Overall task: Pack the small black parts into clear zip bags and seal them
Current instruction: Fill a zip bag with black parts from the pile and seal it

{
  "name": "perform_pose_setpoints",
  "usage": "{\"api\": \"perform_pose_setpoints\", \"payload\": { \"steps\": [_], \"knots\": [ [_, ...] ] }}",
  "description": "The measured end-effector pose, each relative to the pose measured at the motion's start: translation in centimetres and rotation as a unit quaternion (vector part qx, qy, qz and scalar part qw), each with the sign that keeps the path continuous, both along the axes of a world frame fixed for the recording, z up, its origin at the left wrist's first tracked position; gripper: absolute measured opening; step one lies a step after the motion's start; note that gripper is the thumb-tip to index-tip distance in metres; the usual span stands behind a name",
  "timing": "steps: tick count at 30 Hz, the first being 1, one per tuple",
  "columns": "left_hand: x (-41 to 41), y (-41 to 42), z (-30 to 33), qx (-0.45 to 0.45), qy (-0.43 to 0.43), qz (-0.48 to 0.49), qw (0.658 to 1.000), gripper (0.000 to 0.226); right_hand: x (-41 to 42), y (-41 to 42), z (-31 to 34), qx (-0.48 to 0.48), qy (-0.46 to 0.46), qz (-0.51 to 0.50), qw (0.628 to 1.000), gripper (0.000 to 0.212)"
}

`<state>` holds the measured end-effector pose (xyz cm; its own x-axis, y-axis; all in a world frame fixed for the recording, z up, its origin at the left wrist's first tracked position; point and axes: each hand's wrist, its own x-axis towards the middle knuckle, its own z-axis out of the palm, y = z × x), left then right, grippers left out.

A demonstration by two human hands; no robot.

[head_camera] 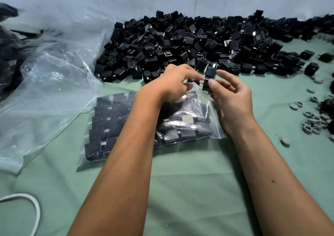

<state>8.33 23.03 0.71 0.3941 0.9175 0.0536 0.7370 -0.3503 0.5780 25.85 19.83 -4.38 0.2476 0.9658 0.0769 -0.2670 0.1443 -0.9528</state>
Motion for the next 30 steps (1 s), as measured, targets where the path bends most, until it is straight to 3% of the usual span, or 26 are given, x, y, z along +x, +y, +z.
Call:
{"api": "perform_pose_setpoints", "payload": {
  "steps": [5, 10, 14, 21, 25, 30],
  "knots": [
    [0.4, -0.1, -0.3, 0.013, 0.027, 0.01, 0.999, 0.036, 0.3, 0.2, 0.1, 0.02, 0.072, 0.012, 0.997, 0.026],
    [0.6, -0.1, -0.5, 0.035, 0.058, 0.021, 0.997, 0.03, 0.3, 0.2, 0.0, 0.017, 0.071, 0.051, 0.996, 0.036],
    [0.1, -0.3, -0.1, 0.056, 0.034, 0.037, 0.997, 0.02, 0.2, 0.2, 0.0, 0.004, 0.06, 0.077, 0.995, 0.035],
    [-0.7, -0.7, 0.8, 0.078, -0.024, 0.047, 0.996, 0.012, 1.6, 0.3, -0.1, -0.028, -0.094, 0.103, 0.99, 0.04],
    [-0.7, -0.5, 1.1, 0.102, -0.022, 0.046, 0.993, 0.013, 1.3, -0.4, 0.3, 0.013, -0.105, 0.208, 0.972, 0.046],
    [-0.8, -0.4, 1.2, 0.114, -0.052, 0.048, 0.991, 0.014, 0.5, -1.0, 0.6, 0.047, -0.208, 0.221, 0.952, 0.041]
  ]
}}
